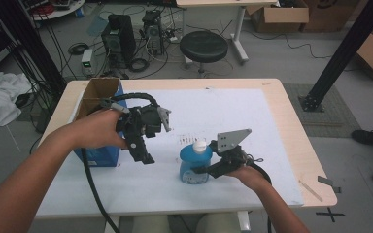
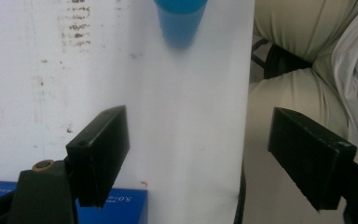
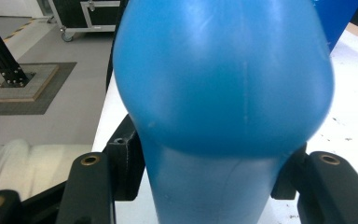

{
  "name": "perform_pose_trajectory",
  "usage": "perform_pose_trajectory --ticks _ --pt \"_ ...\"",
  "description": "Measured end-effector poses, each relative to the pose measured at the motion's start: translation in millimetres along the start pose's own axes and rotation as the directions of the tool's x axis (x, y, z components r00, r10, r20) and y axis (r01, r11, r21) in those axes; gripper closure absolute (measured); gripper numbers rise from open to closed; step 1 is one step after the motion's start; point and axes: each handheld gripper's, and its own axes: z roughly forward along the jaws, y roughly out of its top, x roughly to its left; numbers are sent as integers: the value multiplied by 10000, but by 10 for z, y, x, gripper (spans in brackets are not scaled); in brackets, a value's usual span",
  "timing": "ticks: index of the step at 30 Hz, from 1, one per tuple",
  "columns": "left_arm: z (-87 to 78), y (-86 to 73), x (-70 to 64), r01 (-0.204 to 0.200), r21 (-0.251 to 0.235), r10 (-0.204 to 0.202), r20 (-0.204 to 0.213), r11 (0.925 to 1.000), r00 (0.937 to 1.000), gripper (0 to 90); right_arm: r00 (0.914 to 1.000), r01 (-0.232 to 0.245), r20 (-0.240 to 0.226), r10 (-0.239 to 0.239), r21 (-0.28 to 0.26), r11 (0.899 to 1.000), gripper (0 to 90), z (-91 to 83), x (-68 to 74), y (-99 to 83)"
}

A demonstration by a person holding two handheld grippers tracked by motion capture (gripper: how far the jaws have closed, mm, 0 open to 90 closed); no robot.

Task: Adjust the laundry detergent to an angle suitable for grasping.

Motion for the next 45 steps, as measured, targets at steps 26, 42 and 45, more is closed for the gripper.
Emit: perform_pose_trajectory --ticks 26,42,45 --pt "-3 -6 -5 -23 2 23 16 10000 10000 214 9989 -445 142 445 -41 9990 288 -12 -4 -6" --pt "-3 -3 -3 -3 -18 3 11 10000 10000 215 9975 -605 360 605 5 9982 221 -55 -1 -20" --pt "-5 0 -3 -9 -39 9 7 10000 10000 214 9974 -628 358 627 19 9980 212 -63 1 -19"
